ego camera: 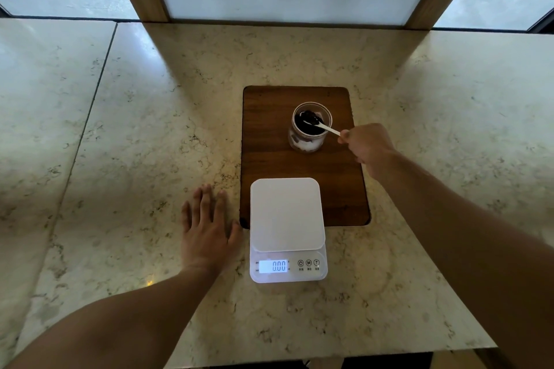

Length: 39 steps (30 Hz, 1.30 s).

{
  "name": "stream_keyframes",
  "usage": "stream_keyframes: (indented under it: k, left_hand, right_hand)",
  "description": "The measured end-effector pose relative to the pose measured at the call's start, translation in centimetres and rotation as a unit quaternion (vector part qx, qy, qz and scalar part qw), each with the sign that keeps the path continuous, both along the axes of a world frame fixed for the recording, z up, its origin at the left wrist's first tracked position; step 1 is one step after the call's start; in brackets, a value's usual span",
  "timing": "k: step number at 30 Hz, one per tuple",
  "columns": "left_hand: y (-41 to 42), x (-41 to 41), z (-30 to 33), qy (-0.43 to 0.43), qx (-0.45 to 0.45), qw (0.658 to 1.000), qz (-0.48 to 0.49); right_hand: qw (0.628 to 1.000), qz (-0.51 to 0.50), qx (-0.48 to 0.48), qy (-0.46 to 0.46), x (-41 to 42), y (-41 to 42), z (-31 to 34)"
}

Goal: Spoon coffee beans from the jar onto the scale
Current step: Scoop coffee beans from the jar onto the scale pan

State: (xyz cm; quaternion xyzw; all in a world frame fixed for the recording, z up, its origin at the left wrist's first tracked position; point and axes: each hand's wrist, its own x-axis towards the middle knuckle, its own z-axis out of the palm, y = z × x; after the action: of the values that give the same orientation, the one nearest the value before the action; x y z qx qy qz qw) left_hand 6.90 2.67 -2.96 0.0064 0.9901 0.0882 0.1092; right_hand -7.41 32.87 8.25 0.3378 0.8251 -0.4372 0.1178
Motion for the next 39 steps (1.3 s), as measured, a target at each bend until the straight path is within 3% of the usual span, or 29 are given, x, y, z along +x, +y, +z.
stream_keyframes:
  k: [12, 15, 23, 39]
  left_hand:
    - [-0.2, 0.0, -0.7, 0.023, 0.003, 1.000, 0.000]
    - [-0.2, 0.1, -0.8, 0.026, 0.007, 1.000, 0.000]
    - [-0.3, 0.0, -0.9, 0.032, 0.005, 0.999, -0.002]
    - [-0.4, 0.2, -1.2, 0.040, 0.008, 0.999, -0.002]
  right_hand:
    - [0.999, 0.033, 0.005, 0.035, 2.4, 0.6, 1.1]
    - [0.997, 0.001, -0.050, 0.055, 3.4, 0.7, 0.9]
    - [0.994, 0.087, 0.016, 0.064, 6.3, 0.3, 1.6]
    - [0.990, 0.127, -0.042, 0.044, 13.3, -1.4, -0.3]
